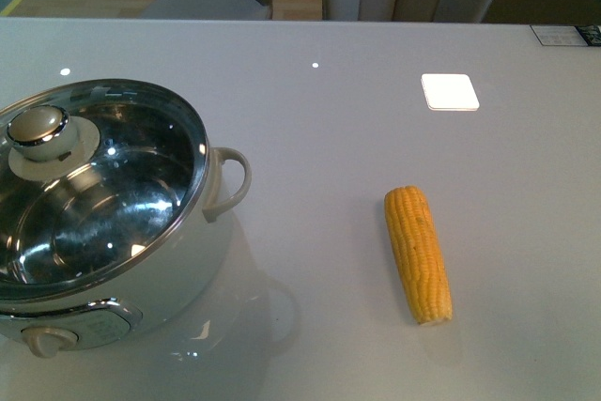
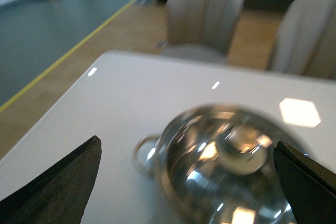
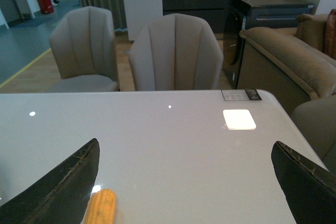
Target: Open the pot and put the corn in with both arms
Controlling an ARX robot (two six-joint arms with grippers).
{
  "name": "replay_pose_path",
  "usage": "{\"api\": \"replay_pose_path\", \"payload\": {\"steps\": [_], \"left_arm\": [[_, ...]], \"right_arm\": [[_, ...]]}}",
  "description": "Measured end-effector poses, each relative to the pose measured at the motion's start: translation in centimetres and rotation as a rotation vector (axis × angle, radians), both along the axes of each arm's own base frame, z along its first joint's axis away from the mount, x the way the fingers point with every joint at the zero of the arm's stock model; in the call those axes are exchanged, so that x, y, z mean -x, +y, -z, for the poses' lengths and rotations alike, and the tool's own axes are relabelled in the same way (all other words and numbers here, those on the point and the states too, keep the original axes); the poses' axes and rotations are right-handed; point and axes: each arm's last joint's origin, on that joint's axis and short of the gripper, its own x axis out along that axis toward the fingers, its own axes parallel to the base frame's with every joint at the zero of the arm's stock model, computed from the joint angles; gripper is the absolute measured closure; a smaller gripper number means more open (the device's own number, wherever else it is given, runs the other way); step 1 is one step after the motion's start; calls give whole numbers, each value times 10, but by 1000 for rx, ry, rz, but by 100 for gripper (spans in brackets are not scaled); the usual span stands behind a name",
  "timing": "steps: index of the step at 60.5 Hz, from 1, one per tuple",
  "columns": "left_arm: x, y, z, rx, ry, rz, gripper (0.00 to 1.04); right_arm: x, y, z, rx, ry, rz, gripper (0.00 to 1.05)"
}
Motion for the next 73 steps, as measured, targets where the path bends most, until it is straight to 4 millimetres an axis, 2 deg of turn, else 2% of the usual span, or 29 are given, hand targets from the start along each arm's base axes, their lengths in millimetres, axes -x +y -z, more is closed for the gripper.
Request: {"api": "replay_pose_path", "payload": {"steps": [9,16,23,28,36,46,55,73], "left_arm": [[-25,-5,-20,8,-70,42,7],[-54,-10,-21,25,-92,87,7],[-87,-15,-8,22,-77,103,7],[-111,-22,10,17,-62,117,7],[-135,-30,34,15,-54,127,7],[-153,-33,66,8,-13,117,7],[-160,-34,90,4,52,107,7],[-166,-38,105,40,87,77,7]], "right_arm": [[0,0,0,0,0,0,9],[0,0,0,0,0,0,9],[0,0,0,0,0,0,9],[0,0,0,0,0,0,9],[0,0,0,0,0,0,9],[0,0,0,0,0,0,9],[0,0,0,0,0,0,9],[0,0,0,0,0,0,9]]}}
